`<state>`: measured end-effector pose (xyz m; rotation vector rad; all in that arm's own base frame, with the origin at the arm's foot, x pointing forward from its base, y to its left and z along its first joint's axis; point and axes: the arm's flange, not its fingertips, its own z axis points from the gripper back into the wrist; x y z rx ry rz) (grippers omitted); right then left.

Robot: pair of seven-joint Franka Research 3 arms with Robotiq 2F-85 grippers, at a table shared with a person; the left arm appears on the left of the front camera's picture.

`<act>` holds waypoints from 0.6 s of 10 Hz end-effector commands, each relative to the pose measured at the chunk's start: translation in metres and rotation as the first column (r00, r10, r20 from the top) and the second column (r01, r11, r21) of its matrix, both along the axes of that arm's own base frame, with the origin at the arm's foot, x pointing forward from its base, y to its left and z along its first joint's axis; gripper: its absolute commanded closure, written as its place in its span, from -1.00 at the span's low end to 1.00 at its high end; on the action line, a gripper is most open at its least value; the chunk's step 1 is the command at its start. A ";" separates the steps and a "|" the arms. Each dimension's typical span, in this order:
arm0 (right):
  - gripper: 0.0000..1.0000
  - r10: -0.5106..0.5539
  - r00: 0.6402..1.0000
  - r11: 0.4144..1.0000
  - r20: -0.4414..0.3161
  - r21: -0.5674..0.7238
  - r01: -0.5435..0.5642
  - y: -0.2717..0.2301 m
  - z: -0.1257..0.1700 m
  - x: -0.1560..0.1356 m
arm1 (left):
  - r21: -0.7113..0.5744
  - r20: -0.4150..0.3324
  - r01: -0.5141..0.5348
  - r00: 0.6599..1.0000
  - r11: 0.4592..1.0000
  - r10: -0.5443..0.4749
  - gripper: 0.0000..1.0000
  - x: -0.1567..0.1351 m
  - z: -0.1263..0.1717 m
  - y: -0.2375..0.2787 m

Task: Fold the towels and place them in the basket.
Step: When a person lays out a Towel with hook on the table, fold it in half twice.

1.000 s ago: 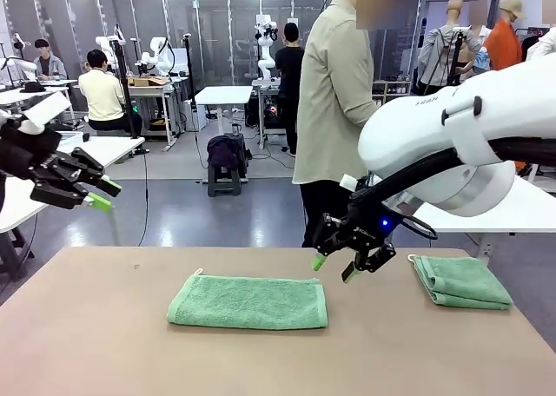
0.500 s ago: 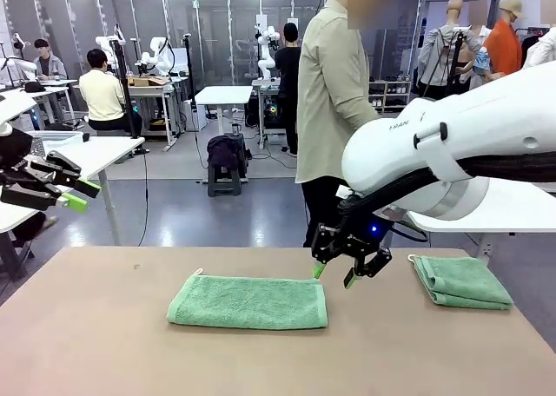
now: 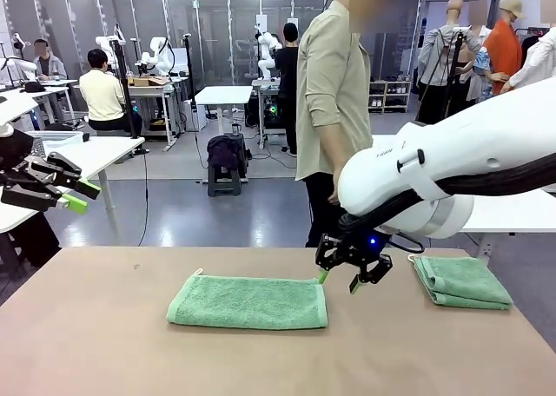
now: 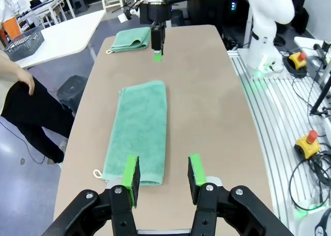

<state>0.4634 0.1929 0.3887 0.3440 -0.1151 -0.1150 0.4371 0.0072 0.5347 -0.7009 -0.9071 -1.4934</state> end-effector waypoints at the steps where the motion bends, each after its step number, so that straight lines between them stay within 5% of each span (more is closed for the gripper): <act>1: -0.66 -0.046 0.998 0.997 0.032 -0.064 0.048 0.013 -0.012 0.014 | -0.008 0.010 -0.002 1.000 1.000 0.002 0.00 0.000 0.001 -0.001; 3: -0.97 -0.059 0.998 0.995 0.037 -0.080 0.062 0.023 -0.028 0.029 | -0.008 0.010 -0.002 1.000 1.000 0.002 0.00 0.000 0.001 -0.001; 6: -1.00 -0.079 0.997 0.994 0.026 -0.078 0.081 0.032 -0.044 0.054 | -0.008 0.010 -0.002 1.000 1.000 0.002 0.00 0.000 0.001 -0.001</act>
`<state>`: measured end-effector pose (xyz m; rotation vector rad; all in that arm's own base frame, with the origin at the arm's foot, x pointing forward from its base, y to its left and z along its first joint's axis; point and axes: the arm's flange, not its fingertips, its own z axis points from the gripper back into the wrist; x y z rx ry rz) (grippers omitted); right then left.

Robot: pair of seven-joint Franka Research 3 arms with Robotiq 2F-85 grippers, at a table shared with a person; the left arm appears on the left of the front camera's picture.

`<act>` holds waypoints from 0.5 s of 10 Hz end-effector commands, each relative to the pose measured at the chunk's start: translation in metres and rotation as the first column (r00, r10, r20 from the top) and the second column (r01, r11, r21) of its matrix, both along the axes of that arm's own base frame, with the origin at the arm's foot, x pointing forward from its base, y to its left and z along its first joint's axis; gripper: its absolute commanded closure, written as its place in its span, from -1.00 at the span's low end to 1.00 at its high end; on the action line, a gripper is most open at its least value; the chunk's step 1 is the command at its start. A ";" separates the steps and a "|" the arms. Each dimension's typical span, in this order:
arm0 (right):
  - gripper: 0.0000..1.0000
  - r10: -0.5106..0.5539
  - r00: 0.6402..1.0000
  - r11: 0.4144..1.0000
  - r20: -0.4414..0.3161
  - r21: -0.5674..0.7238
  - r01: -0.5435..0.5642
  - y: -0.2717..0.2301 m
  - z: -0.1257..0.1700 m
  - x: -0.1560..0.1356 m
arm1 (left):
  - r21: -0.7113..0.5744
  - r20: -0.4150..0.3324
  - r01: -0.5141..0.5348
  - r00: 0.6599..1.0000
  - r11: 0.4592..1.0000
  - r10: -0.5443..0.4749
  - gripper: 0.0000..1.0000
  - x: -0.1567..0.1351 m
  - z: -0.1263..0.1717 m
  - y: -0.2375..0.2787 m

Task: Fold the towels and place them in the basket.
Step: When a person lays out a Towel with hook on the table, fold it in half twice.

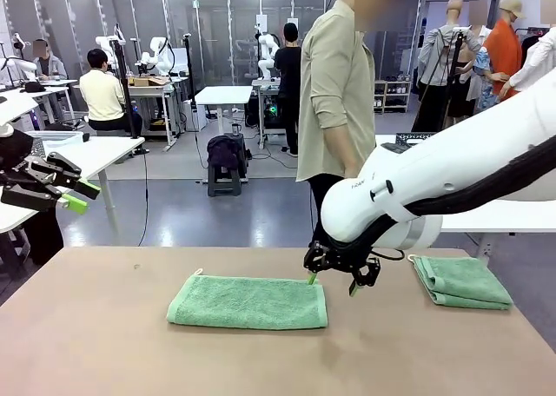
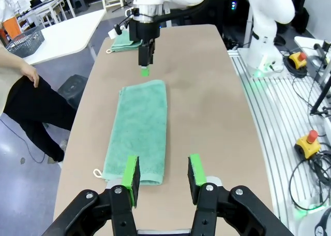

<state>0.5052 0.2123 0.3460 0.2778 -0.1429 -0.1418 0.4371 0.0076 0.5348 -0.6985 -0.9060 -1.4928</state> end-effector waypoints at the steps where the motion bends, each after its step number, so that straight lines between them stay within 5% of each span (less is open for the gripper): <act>1: -1.00 -0.048 0.999 0.999 0.003 -0.014 0.049 0.014 -0.008 0.020 | -0.010 0.010 0.000 1.000 1.000 0.001 0.00 0.000 0.001 -0.001; 5: -1.00 -0.062 0.998 0.994 -0.003 -0.086 0.062 0.026 -0.036 0.038 | -0.010 0.010 0.000 1.000 1.000 0.001 0.00 0.000 0.001 -0.001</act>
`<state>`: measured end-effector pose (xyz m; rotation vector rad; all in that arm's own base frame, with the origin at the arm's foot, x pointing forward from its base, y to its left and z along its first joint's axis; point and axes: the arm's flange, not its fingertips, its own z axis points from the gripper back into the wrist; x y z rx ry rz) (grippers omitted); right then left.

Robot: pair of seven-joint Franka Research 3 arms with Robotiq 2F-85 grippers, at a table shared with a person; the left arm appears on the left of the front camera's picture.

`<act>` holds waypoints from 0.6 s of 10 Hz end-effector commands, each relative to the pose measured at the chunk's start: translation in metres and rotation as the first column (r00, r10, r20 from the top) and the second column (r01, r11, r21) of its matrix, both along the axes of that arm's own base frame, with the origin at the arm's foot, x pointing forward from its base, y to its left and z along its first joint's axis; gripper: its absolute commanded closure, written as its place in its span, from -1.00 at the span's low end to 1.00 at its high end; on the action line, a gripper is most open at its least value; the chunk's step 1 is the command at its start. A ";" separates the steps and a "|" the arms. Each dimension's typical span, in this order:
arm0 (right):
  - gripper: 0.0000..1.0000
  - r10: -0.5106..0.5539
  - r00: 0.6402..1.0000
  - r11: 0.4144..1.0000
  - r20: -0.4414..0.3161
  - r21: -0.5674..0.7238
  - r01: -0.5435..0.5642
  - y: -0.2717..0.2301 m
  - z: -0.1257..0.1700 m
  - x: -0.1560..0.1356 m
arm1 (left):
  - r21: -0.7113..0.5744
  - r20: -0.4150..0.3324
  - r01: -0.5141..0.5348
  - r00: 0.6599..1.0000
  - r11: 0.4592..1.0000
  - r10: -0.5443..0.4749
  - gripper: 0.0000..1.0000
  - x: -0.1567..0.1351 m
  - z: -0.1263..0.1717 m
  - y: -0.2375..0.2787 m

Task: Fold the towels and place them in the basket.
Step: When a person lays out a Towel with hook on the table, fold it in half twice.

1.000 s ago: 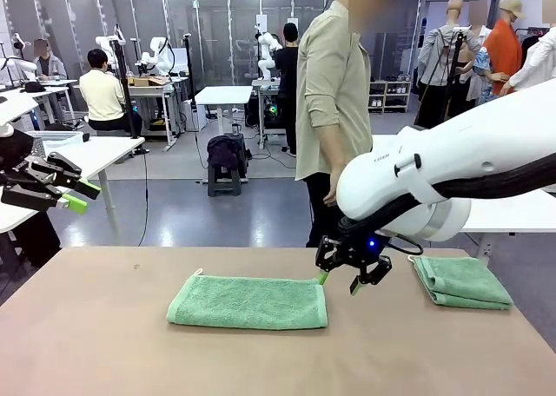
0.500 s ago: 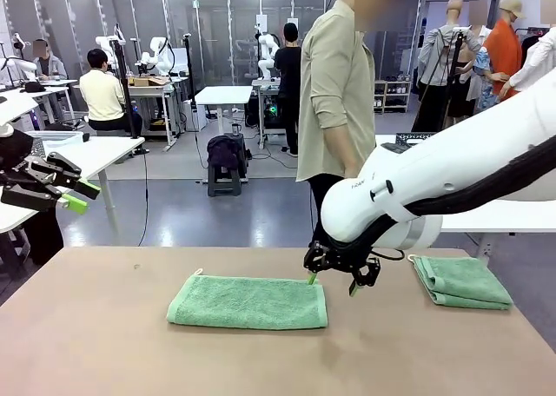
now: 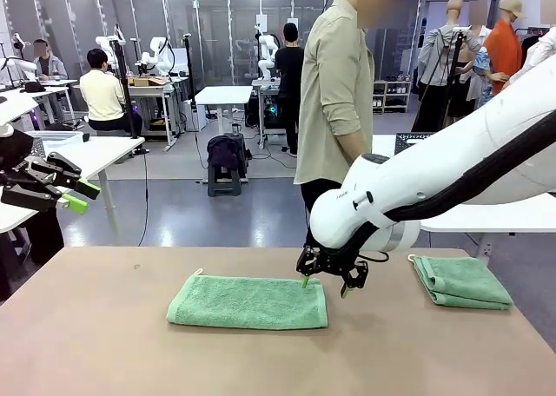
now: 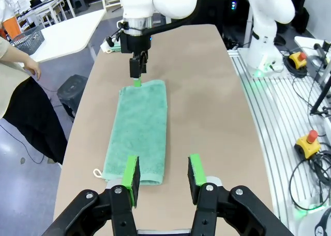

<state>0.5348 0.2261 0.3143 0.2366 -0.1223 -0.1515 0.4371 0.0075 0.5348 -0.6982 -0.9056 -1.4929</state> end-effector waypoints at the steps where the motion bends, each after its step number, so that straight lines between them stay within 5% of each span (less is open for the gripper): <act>1: -1.00 -0.060 0.998 0.996 0.027 -0.070 0.061 0.014 -0.013 0.011 | -0.011 0.010 0.000 1.000 1.000 0.001 0.00 0.000 0.001 -0.001; 6: -1.00 -0.055 0.998 0.993 0.019 -0.102 0.057 0.031 -0.026 0.016 | -0.011 0.010 0.000 1.000 1.000 0.001 0.00 0.000 0.001 -0.001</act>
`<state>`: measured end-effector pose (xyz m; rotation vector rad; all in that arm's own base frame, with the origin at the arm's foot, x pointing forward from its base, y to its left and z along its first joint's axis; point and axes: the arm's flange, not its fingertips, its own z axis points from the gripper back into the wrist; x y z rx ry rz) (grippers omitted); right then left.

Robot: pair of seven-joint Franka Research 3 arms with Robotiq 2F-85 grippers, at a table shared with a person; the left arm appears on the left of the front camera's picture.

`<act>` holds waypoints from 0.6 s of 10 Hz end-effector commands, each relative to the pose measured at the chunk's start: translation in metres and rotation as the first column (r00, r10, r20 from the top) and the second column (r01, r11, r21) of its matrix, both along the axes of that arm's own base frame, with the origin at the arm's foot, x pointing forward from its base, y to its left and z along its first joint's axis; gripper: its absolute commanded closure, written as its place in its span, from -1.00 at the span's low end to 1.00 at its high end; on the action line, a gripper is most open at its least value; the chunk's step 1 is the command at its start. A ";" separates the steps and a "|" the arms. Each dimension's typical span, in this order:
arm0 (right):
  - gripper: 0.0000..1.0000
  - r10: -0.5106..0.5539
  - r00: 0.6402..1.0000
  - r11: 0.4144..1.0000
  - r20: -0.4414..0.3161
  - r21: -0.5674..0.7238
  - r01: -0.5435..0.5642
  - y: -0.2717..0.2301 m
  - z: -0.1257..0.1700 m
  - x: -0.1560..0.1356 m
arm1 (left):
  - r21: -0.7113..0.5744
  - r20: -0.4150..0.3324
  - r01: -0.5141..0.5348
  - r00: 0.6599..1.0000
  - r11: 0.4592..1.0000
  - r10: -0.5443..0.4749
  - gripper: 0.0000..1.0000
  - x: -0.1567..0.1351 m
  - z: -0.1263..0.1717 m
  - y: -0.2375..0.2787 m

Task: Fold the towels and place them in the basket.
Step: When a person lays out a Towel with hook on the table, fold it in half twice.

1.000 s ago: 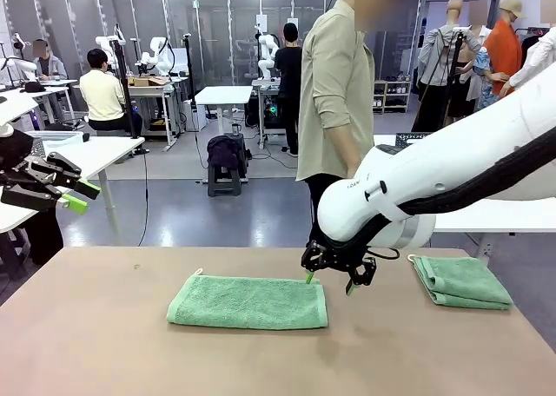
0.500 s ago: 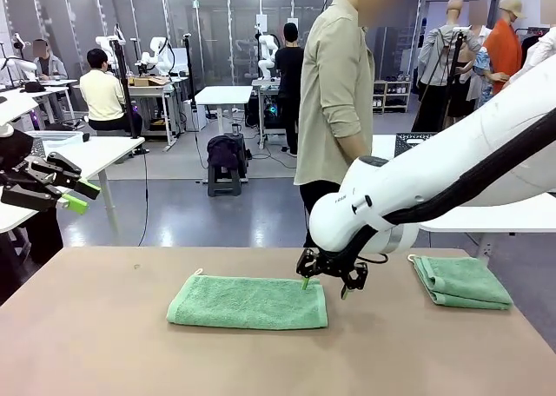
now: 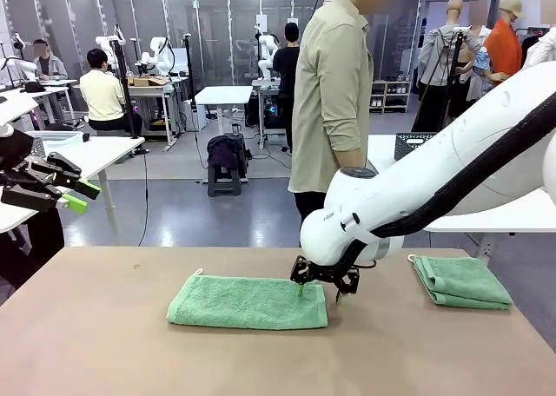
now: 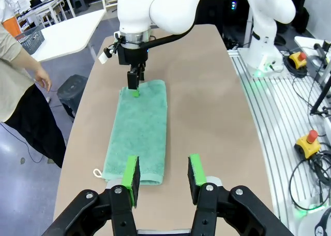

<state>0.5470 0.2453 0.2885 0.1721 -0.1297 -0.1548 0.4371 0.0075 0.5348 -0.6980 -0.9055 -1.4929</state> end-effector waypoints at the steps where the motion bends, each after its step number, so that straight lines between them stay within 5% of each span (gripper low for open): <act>1: -1.00 -0.052 0.999 0.997 0.012 -0.055 0.052 0.013 -0.001 0.003 | -0.011 0.010 0.000 1.000 1.000 0.000 0.00 0.000 0.001 -0.001; 2: -1.00 -0.056 0.998 0.997 0.004 -0.058 0.056 0.013 -0.002 0.004 | -0.011 0.010 0.000 1.000 1.000 0.000 0.00 0.000 0.001 -0.001; 3: -0.60 -0.062 0.998 0.996 0.005 -0.062 0.062 0.012 -0.002 0.005 | -0.011 0.010 0.000 1.000 1.000 0.000 0.00 0.000 0.001 -0.001; 6: -0.67 -0.048 0.999 0.996 0.014 -0.068 0.049 0.014 -0.001 0.003 | -0.011 0.010 0.000 1.000 1.000 0.000 0.00 0.000 0.001 -0.001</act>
